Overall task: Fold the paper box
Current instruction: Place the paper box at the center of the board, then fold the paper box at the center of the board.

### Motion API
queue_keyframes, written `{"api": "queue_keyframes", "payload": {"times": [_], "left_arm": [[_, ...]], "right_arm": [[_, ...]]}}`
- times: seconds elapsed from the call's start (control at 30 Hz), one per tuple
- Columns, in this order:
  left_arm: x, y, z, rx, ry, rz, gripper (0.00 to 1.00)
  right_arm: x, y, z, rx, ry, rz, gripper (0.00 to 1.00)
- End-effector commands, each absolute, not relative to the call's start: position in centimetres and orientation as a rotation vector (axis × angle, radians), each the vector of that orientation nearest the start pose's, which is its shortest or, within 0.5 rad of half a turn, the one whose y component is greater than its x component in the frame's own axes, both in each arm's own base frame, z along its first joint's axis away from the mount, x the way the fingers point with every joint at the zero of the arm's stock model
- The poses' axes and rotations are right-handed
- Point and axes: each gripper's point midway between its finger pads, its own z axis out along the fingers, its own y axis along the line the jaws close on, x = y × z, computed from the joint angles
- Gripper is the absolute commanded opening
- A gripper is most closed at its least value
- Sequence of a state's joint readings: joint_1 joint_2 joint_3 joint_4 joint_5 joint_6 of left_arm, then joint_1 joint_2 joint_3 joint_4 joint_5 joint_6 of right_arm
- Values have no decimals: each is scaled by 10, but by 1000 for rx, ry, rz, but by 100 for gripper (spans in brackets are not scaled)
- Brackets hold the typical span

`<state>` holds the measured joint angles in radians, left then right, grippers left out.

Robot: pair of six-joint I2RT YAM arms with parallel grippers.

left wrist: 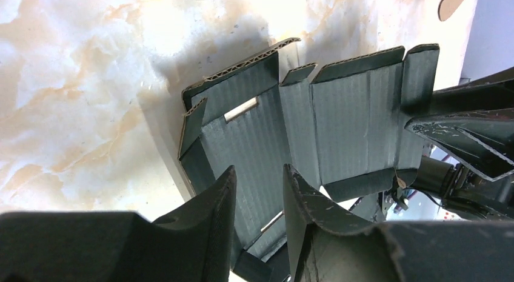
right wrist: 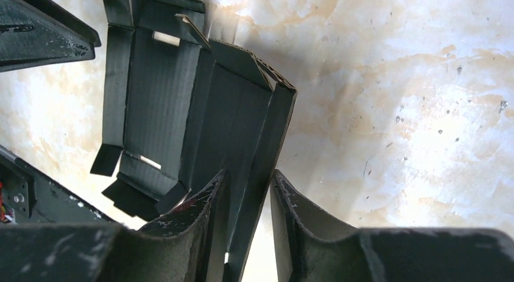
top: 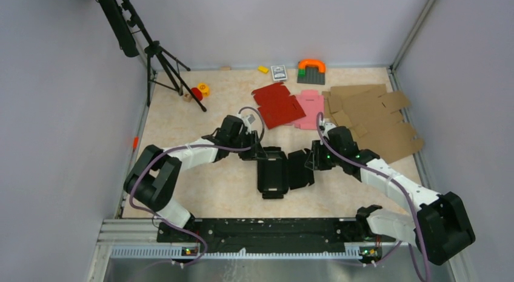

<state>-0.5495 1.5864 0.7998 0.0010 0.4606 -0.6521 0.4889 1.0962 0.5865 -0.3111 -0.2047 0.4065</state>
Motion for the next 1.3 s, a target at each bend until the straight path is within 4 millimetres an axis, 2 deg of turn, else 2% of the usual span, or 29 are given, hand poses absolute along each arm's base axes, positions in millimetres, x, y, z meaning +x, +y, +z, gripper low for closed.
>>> {"api": "queue_keyframes", "payload": {"times": [0.0,0.07,0.13,0.23,0.37,0.43,0.5,0.67,0.83,0.97,1.03,1.1,1.27], "left_arm": [[267,-274,67,78,2531,-1077,37],[268,-259,65,21,2543,-1020,38],[269,-245,63,-9,2549,-973,39],[271,-232,62,-11,2547,-912,39],[265,-235,60,8,2570,-946,39],[260,-239,57,5,2590,-972,39],[253,-243,53,12,2609,-990,39],[241,-261,57,24,2603,-1116,40],[245,-266,70,18,2509,-1188,42],[244,-269,57,12,2579,-1179,43],[243,-270,50,-17,2602,-1189,42],[244,-274,52,-29,2578,-1233,39],[247,-278,54,-28,2560,-1267,18]], "right_arm": [[236,182,94,-198,2430,631,31],[236,180,93,-183,2431,618,32],[238,176,94,-158,2435,585,42],[243,169,101,-133,2417,532,49],[253,163,124,-132,2357,482,61],[255,175,135,-187,2337,549,62],[258,189,136,-222,2350,621,62],[274,218,126,-236,2386,733,50],[294,235,113,-239,2381,776,49],[306,250,103,-278,2376,830,48],[313,251,95,-284,2382,803,41],[322,249,90,-274,2380,757,33],[334,255,83,-275,2379,752,2]]}}
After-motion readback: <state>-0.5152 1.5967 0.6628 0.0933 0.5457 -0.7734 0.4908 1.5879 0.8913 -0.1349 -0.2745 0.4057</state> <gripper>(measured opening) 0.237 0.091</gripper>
